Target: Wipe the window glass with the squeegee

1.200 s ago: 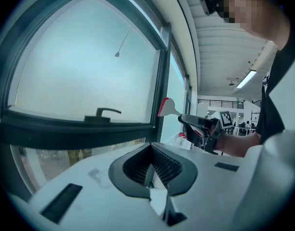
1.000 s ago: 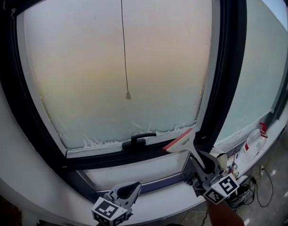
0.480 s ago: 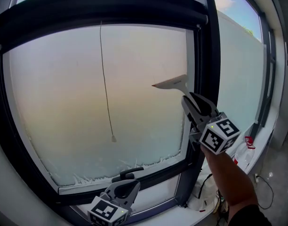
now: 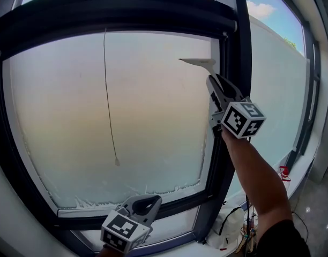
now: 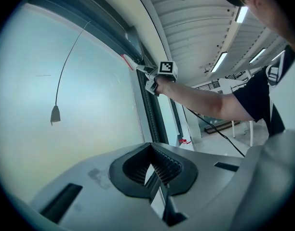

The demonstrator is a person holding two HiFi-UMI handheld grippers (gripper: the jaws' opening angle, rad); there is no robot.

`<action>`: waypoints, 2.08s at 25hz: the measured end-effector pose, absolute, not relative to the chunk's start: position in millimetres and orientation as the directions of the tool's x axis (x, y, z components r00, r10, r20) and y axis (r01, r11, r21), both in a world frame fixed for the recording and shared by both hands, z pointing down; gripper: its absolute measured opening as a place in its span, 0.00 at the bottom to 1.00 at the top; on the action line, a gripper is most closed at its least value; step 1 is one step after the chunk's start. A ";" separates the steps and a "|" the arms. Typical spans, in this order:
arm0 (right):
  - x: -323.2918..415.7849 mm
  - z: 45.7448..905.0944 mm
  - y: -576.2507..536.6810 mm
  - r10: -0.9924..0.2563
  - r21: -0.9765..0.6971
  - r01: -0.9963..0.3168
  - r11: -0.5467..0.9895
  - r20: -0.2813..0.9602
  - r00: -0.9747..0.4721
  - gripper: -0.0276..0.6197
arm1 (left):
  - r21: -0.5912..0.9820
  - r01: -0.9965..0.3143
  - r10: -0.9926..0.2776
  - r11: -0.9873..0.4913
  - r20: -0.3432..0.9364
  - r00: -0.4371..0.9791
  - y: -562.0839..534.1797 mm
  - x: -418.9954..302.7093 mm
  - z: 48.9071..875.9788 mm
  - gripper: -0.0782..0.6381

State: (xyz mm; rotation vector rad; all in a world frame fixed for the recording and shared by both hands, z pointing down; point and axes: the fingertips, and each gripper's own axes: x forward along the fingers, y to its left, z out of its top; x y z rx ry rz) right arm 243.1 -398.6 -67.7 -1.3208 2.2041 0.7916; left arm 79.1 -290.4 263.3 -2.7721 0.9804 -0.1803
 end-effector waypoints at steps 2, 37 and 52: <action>250.9 -66.8 -407.0 -0.633 0.234 -0.894 0.382 -0.638 -0.438 0.17 | -0.215 -0.614 -0.638 -0.760 0.067 0.767 -292.0 81.3 273.3 0.11; 258.9 151.1 -418.7 -0.828 0.205 -0.926 0.318 -0.415 -0.377 0.17 | 0.017 -0.655 -0.647 -0.756 0.136 0.750 -297.4 77.4 377.5 0.11; 263.2 348.5 -424.1 -0.931 0.040 -0.940 0.338 -0.132 -0.340 0.17 | 0.091 -0.644 -0.626 -0.760 0.163 0.762 -290.0 71.1 418.3 0.11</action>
